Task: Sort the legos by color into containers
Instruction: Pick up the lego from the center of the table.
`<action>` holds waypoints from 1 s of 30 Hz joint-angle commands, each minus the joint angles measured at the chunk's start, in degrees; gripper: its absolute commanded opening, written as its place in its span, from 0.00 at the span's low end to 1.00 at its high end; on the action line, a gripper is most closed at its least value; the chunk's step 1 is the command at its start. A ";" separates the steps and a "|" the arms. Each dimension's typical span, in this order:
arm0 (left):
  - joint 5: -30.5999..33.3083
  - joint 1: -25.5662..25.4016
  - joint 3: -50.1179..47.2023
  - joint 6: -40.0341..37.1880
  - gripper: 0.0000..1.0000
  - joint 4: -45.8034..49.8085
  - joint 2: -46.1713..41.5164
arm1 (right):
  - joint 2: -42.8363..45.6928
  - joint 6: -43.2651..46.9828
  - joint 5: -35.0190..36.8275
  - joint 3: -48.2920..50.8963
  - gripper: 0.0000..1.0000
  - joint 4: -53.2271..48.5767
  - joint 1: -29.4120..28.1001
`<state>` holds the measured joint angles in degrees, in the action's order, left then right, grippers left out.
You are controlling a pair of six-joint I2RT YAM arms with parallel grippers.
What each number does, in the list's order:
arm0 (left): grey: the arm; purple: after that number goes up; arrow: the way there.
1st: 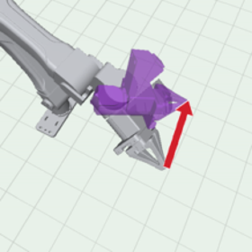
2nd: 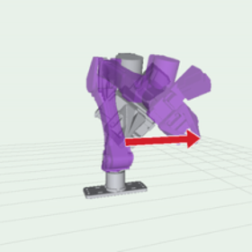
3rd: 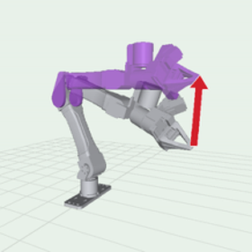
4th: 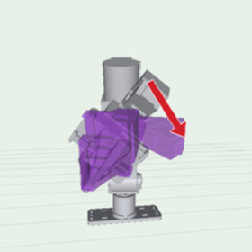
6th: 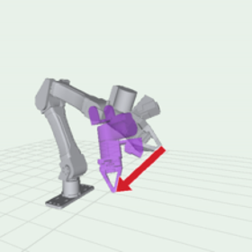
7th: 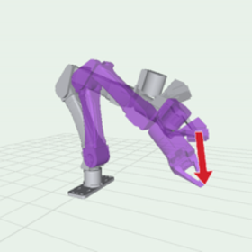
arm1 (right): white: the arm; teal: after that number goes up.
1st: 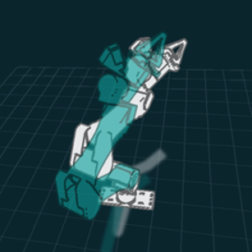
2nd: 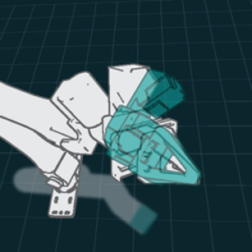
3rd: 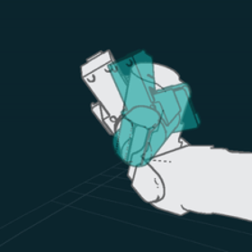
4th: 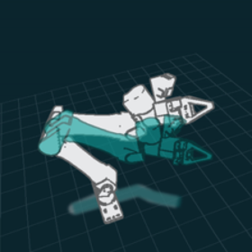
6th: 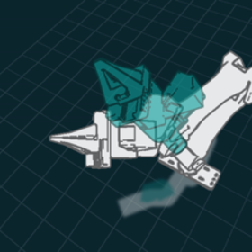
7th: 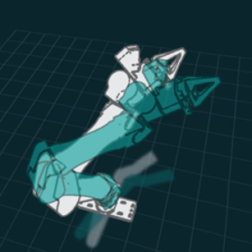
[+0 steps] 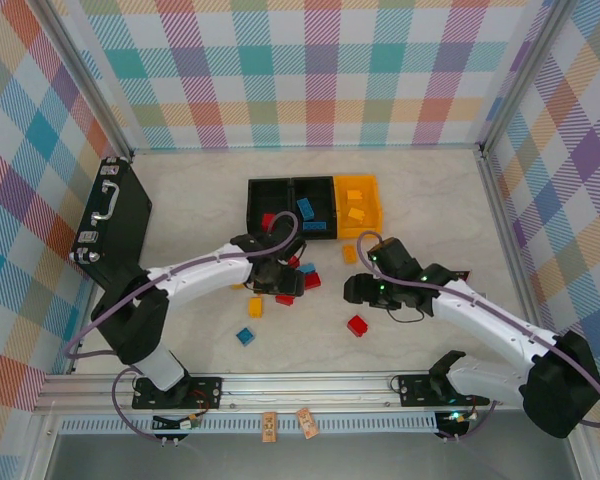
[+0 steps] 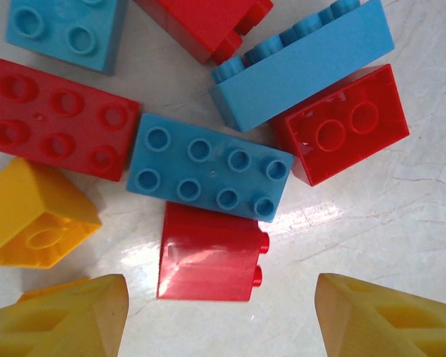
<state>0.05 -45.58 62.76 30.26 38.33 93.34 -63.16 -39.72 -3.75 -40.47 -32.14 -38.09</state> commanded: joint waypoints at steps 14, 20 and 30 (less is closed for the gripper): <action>4.18 -1.79 1.48 0.50 0.56 -0.65 9.23 | 0.23 -0.77 -0.82 0.83 0.65 1.77 0.12; 4.59 -2.07 1.79 0.42 0.38 1.00 7.08 | 0.09 -1.03 -0.96 1.16 0.65 2.43 0.12; 7.59 -1.58 4.04 0.35 0.33 5.90 -0.24 | -1.04 -0.40 -2.29 -0.83 0.64 4.60 0.12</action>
<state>5.63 -46.74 64.62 30.59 41.01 95.53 -63.42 -40.07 -4.56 -40.03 -29.21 -38.09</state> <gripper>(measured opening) 0.429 0.644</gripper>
